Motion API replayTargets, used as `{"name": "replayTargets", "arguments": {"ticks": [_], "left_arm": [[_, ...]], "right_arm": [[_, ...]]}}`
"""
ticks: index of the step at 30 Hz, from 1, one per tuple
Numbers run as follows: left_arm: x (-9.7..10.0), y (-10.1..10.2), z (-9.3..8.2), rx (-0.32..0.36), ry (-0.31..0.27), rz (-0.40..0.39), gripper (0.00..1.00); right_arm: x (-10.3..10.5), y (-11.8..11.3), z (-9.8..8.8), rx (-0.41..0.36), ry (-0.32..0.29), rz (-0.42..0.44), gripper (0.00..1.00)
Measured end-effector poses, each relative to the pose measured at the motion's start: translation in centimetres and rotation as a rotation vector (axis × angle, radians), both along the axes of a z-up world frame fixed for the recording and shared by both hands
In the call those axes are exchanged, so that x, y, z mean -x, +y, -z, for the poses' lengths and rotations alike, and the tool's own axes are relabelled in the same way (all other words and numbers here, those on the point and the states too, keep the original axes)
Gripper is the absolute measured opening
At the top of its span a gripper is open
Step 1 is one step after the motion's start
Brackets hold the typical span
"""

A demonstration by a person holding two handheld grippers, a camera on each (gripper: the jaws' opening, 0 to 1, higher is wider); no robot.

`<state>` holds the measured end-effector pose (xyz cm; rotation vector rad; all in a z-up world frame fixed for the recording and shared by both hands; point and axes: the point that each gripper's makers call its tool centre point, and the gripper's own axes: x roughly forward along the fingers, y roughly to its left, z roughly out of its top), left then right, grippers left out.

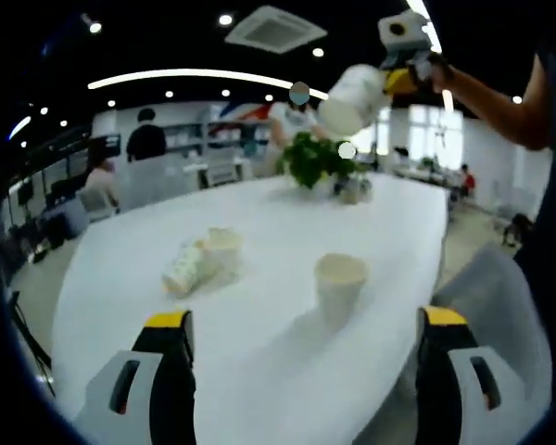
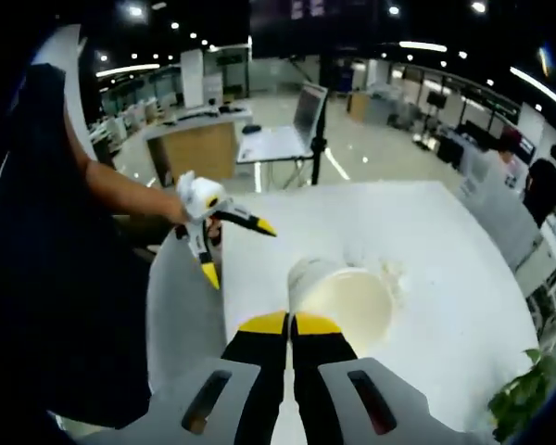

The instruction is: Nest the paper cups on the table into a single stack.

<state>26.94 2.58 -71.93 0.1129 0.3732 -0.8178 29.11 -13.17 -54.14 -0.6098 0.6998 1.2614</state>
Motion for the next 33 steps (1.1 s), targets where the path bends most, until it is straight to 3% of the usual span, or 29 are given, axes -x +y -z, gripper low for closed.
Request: {"name": "replayTargets", "arguments": {"ticks": [9,18,25,33], "left_arm": [[0.1,0.4,0.5,-0.016,-0.017,-0.022,0.98],[1.1,-0.3,2.5,-0.062,0.062,0.016,0.98],[1.2,-0.3,2.7,-0.055,0.081,0.022,0.98],[1.0,-0.4,2.0,-0.014,0.055,0.019,0.98]], "right_arm": [[0.0,1.1,0.0,0.217,0.012,-0.070,0.00],[-0.1,0.9,1.3,0.418,0.028,-0.121,0.00],[-0.3,0.6,2.2,0.463,0.033,-0.124,0.00],[-0.3,0.8,2.3,0.465,0.036,-0.122,0.00]]}}
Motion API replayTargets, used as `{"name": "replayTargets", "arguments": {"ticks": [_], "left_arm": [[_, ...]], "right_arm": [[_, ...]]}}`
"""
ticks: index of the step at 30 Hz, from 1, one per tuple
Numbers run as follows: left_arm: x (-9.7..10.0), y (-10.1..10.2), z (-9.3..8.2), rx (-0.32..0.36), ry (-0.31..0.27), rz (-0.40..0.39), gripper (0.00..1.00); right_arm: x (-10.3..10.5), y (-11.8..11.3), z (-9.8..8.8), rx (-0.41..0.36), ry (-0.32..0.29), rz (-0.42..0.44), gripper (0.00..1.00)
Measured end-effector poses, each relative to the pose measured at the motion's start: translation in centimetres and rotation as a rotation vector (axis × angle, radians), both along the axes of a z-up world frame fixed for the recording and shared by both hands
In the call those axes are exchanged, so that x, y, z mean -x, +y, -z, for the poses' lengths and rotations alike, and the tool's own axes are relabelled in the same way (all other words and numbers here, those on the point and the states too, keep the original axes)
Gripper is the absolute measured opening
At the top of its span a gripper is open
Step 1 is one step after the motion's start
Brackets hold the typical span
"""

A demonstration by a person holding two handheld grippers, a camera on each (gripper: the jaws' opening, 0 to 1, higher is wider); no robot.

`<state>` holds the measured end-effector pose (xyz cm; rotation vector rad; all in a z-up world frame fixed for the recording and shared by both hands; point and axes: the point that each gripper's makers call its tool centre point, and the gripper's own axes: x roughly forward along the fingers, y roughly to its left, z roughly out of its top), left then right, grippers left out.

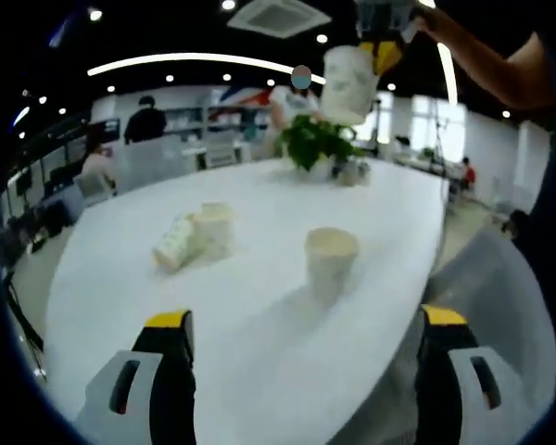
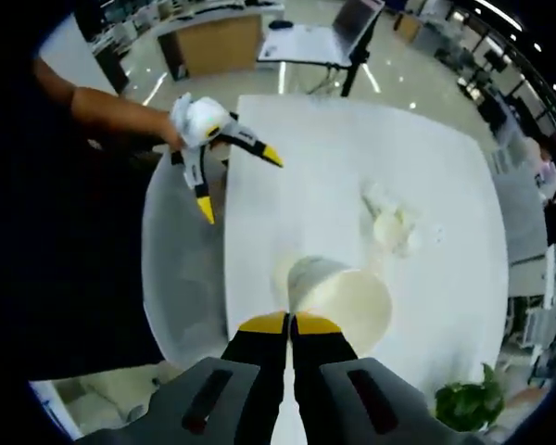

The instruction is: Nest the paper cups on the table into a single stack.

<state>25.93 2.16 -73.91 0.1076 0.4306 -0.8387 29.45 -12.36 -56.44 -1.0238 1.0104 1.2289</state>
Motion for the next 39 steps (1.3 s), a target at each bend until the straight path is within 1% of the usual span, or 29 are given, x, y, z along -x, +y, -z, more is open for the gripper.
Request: {"name": "replayTargets", "arguments": {"ticks": [2,10,14,19,27,32,39], "left_arm": [[0.0,0.0,0.0,-0.006,-0.010,-0.002,0.98],[0.0,0.0,0.2,-0.019,-0.004,-0.001,0.98],[-0.1,0.0,0.1,-0.010,-0.002,-0.006,0.98],[-0.2,0.1,0.0,-0.009,-0.004,-0.010,0.98],[-0.3,0.2,0.3,-0.017,0.002,-0.017,0.98],[-0.3,0.1,0.3,-0.016,0.003,-0.017,0.98],[-0.3,0.3,0.4,-0.018,0.005,-0.021,0.98]], "right_arm": [[0.1,0.0,0.3,0.003,0.003,-0.001,0.00],[0.2,0.1,1.4,0.025,0.013,0.001,0.00],[0.0,0.1,2.3,0.040,0.015,0.017,0.00],[0.1,0.4,3.4,0.040,0.039,0.036,0.00],[0.3,0.6,5.2,0.059,0.055,0.037,0.00],[0.2,0.6,6.0,0.068,0.066,0.061,0.00],[0.4,0.8,7.2,0.073,0.082,0.065,0.00]]}}
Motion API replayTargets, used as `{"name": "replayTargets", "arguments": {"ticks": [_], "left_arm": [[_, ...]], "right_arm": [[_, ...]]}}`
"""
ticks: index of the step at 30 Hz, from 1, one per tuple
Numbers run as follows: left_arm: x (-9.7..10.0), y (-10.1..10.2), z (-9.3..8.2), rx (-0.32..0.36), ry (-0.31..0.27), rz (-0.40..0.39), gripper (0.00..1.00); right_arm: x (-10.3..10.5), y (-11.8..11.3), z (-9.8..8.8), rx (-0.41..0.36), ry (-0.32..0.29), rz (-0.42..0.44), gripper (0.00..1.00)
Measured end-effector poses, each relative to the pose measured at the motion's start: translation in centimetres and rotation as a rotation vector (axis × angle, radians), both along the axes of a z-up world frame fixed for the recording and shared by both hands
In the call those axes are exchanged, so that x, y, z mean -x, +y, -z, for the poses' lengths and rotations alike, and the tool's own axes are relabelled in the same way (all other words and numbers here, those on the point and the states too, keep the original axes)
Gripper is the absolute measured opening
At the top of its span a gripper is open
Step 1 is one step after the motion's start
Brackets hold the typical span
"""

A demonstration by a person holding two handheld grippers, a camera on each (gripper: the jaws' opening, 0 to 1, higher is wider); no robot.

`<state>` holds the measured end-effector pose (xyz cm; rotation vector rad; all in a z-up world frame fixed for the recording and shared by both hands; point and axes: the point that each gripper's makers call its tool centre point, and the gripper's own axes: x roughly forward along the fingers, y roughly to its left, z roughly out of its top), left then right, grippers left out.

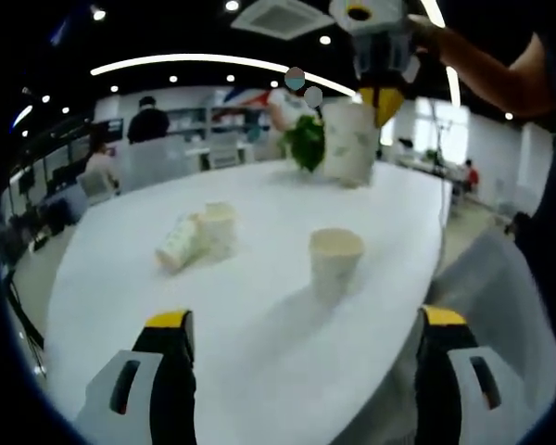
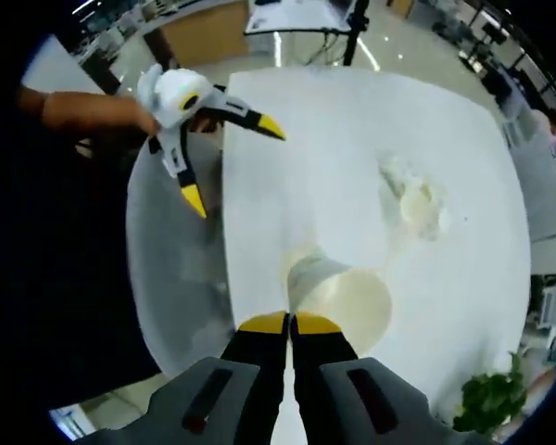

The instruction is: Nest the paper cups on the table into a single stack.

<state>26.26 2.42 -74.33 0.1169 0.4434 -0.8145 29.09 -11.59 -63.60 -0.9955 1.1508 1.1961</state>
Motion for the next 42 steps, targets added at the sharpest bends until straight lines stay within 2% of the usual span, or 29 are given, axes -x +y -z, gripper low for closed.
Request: {"name": "replayTargets", "arguments": {"ticks": [21,42], "left_arm": [[0.0,0.0,0.0,0.007,0.007,-0.004,0.97],[0.1,-0.1,0.0,0.005,0.016,-0.005,0.96]], "right_arm": [[0.2,0.2,4.1,0.046,0.028,0.013,0.00],[-0.2,0.8,7.5,0.048,0.036,0.102,0.00]]}}
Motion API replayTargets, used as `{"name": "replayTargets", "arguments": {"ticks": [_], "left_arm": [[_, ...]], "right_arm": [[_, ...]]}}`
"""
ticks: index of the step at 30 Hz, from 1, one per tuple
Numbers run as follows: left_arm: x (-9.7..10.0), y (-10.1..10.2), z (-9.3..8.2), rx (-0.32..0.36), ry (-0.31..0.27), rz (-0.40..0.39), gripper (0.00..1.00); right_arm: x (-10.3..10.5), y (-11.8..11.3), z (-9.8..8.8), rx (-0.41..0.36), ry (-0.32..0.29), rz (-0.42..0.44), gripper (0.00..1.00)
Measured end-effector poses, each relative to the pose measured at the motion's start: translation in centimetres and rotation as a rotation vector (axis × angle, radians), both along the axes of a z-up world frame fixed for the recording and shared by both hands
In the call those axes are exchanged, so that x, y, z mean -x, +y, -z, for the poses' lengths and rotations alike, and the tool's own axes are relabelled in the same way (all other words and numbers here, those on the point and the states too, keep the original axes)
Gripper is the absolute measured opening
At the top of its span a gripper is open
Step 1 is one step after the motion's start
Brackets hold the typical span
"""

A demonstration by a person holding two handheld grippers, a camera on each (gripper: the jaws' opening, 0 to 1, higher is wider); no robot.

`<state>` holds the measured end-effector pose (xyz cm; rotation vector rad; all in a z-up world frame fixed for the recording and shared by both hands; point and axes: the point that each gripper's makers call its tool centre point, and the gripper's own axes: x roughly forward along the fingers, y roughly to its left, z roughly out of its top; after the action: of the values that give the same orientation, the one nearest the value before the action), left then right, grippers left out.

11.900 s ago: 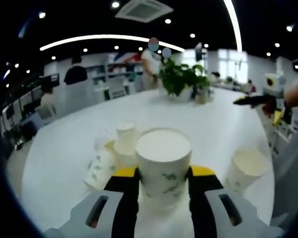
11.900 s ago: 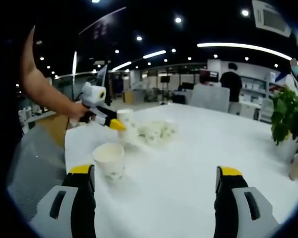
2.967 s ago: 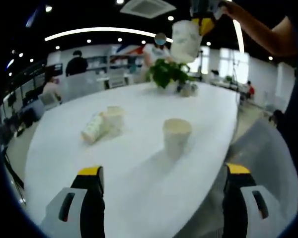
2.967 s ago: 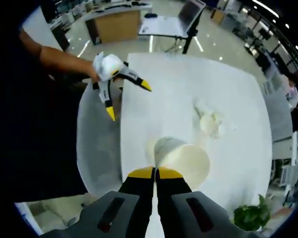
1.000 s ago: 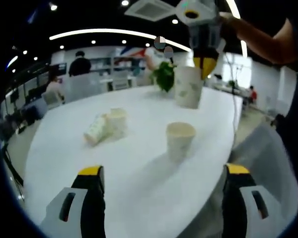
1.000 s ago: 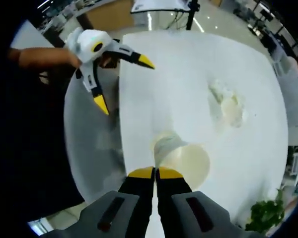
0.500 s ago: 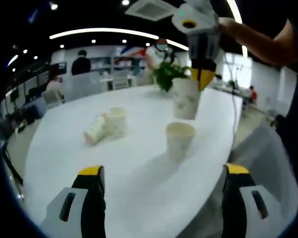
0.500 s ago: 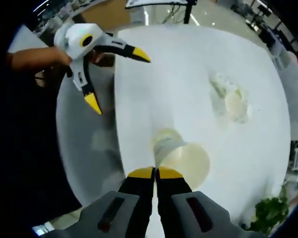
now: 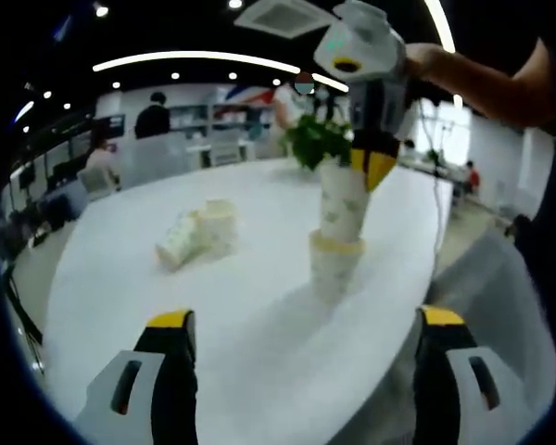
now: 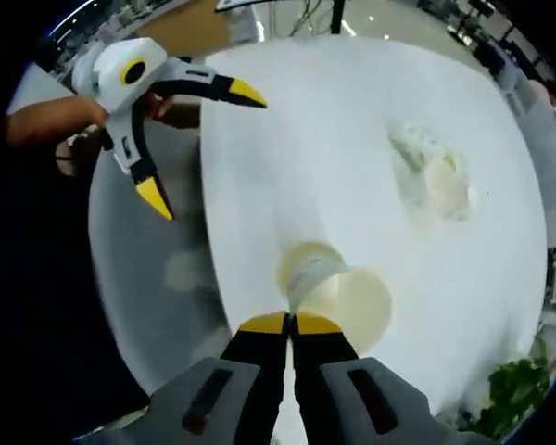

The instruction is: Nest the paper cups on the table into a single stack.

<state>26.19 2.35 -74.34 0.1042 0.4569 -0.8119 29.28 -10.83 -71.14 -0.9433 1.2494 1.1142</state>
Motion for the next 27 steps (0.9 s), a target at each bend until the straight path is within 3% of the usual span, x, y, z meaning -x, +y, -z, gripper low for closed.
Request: {"name": "replayTargets", "arguments": {"ticks": [27], "left_arm": [[-0.1,0.1,0.3,0.000,0.012,-0.003,0.95]], "right_arm": [[-0.3,1.0,4.6,0.027,0.000,0.013,0.00]]}}
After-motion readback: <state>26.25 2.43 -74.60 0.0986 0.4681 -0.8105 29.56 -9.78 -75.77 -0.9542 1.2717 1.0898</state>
